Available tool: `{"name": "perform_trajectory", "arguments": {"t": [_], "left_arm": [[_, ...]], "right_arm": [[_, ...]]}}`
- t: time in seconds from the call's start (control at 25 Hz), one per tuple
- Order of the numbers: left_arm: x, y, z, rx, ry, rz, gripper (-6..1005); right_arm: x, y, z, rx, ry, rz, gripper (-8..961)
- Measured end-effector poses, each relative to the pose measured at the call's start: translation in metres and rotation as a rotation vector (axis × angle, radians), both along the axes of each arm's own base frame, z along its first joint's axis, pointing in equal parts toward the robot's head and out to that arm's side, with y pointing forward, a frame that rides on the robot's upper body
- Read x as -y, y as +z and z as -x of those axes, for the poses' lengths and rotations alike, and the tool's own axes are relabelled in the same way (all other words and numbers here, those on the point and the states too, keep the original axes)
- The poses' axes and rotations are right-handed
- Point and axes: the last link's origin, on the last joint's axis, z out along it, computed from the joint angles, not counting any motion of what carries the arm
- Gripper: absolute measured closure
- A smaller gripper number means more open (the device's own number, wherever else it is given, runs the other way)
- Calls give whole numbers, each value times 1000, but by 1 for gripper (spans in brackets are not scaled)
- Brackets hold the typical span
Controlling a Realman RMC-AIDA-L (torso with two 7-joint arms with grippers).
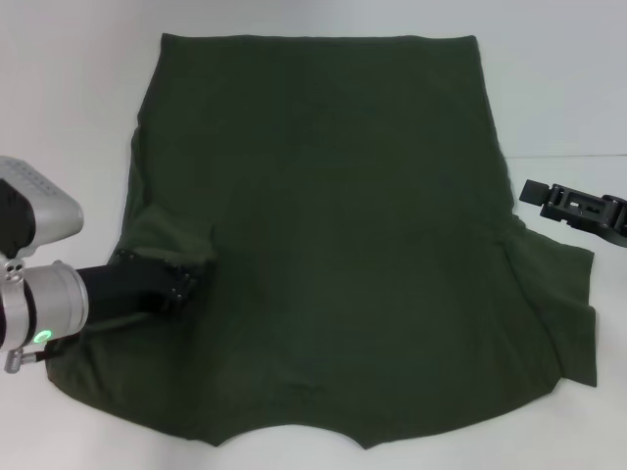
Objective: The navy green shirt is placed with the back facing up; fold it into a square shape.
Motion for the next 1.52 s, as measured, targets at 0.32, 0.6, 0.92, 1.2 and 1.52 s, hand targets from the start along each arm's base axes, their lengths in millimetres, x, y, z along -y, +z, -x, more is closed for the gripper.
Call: {"name": "perform_trajectory", "arguments": {"t": [0.32, 0.6, 0.92, 1.2, 1.52], "left_arm": [[-6, -1, -18, -1, -29, 11, 967], [-10, 0, -28, 5, -42, 11, 967], [-11, -4, -28, -7, -41, 18, 968], [-7, -15, -22, -11, -22, 60, 968], [2, -22, -24, 10, -12, 108, 843]], "right_arm": [[1, 1, -1, 1, 1, -4, 55], [1, 1, -1, 0, 2, -4, 56], [1, 2, -2, 1, 1, -6, 56], [2, 2, -3, 2, -3, -6, 56], [3, 4, -5, 9, -7, -7, 57]]}}
